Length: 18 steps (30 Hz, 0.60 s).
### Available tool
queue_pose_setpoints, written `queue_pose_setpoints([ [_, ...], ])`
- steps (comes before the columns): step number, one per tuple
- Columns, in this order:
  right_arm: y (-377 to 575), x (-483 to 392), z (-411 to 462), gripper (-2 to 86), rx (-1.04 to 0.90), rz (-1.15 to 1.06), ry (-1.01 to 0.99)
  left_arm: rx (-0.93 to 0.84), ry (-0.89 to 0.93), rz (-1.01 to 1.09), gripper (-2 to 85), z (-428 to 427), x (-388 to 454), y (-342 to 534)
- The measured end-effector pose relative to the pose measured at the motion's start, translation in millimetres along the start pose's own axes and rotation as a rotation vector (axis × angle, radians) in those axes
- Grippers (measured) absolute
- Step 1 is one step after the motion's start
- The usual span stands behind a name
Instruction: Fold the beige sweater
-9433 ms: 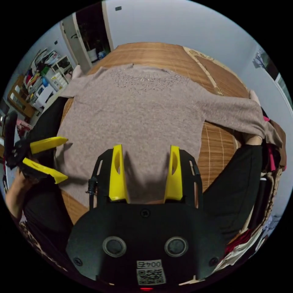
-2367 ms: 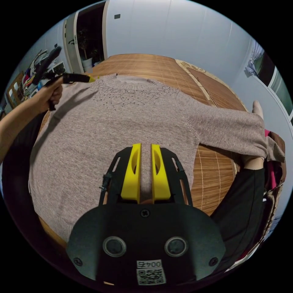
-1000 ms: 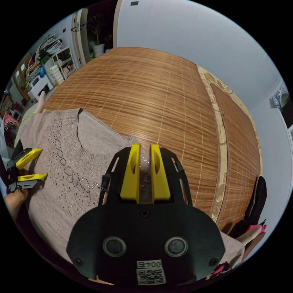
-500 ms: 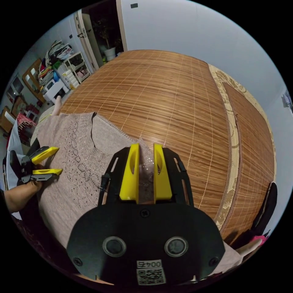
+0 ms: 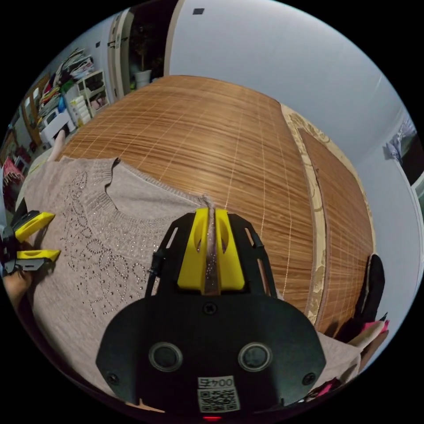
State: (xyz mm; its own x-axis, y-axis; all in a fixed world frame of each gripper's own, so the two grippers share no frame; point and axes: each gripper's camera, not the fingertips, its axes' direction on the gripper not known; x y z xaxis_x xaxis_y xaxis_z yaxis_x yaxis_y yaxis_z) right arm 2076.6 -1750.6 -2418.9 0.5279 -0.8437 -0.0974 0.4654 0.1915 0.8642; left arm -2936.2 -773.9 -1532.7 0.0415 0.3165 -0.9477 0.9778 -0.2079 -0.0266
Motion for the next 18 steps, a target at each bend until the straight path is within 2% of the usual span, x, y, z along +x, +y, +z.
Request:
queue_pose_setpoints([
  [6,16,14,6,9.7,0.032,0.098,-0.043,0.0,-0.001,0.001,15.6,-10,13,-10],
  [11,60,18,-40,12.0,0.122,0.156,-0.148,0.001,0.0,0.002,15.8,-20,23,-19],
  [18,220,-70,-109,12.0,0.052,0.091,-0.222,-0.001,0.003,0.005,16.0,-37,37,-38],
])
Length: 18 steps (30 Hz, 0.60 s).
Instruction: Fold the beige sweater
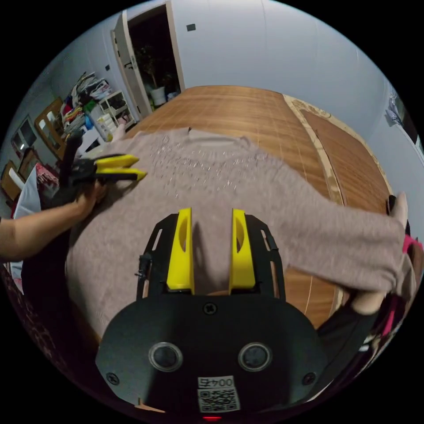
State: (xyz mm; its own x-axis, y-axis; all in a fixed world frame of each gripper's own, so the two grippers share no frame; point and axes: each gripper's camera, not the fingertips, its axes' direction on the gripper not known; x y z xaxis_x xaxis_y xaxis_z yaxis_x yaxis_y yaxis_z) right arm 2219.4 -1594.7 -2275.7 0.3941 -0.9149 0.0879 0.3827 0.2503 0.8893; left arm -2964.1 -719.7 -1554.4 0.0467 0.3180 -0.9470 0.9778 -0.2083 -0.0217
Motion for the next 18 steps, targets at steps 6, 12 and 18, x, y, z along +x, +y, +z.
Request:
queue_pose_setpoints([
  [6,93,-53,-5,13.2,-0.059,0.127,0.073,-0.008,0.0,0.002,15.9,-16,9,-20],
  [12,115,-67,18,12.4,-0.005,0.106,0.124,-0.021,0.005,-0.001,15.8,-34,14,-44],
  [18,123,-75,26,11.4,0.006,0.112,0.147,-0.05,0.007,-0.016,15.1,-52,12,-76],
])
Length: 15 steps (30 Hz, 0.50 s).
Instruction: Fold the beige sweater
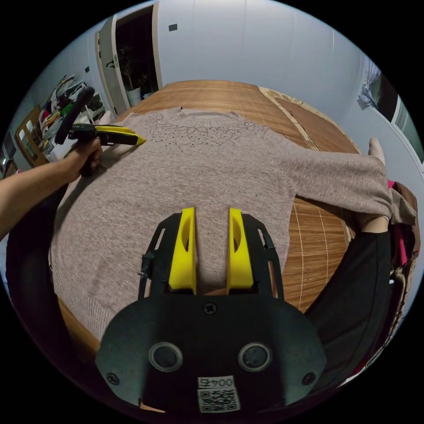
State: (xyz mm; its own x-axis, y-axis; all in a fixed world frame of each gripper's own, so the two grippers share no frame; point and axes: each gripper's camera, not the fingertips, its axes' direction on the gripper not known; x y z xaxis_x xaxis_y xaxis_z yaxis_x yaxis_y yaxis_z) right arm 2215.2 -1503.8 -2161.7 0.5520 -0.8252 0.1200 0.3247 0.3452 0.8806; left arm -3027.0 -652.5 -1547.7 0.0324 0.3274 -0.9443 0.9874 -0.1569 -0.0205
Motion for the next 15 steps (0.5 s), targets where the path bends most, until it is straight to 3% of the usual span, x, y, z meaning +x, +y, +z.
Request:
queue_pose_setpoints([
  [6,5,-2,5,11.4,0.0,0.009,-0.017,-0.089,0.065,-0.064,13.8,-44,-19,-30],
  [11,8,-6,8,11.4,0.0,0.008,-0.016,0.196,0.051,-0.397,13.4,-170,-128,20],
  [15,9,-9,10,11.4,-0.001,0.008,-0.016,0.33,-0.1,-0.771,10.2,-246,-269,129],
])
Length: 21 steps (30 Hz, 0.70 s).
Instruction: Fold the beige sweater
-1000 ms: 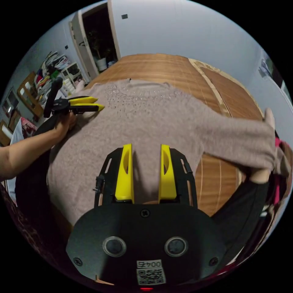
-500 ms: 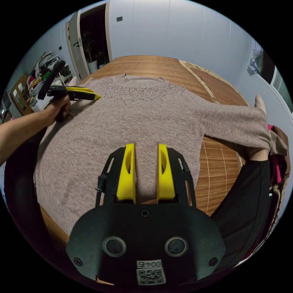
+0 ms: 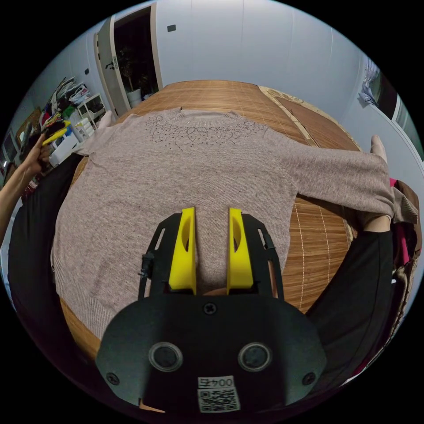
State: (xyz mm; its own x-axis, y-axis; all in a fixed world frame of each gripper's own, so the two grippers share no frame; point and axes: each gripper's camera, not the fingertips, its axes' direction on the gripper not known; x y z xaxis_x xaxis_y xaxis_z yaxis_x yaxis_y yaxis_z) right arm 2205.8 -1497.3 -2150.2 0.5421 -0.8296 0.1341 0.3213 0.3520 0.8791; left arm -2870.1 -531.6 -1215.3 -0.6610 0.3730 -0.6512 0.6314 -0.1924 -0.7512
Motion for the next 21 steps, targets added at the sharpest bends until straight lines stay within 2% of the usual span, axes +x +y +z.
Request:
queue_pose_setpoints([
  [4,1,-2,1,11.4,0.0,0.0,-0.001,-0.084,-0.169,-0.145,10.8,0,-109,0],
  [7,1,-4,0,11.4,-0.001,0.0,0.0,-0.131,-0.19,-0.189,12.4,17,-133,6],
  [14,-1,-7,-3,11.4,0.0,-0.001,0.001,-0.196,-0.267,-0.193,12.8,55,-124,12],
  [18,-3,-7,-7,11.4,0.0,-0.001,0.002,-0.217,-0.341,-0.139,5.4,61,-102,20],
  [21,-6,-7,-10,11.4,-0.001,-0.001,0.002,-0.204,-0.323,-0.142,2.9,46,-92,21],
])
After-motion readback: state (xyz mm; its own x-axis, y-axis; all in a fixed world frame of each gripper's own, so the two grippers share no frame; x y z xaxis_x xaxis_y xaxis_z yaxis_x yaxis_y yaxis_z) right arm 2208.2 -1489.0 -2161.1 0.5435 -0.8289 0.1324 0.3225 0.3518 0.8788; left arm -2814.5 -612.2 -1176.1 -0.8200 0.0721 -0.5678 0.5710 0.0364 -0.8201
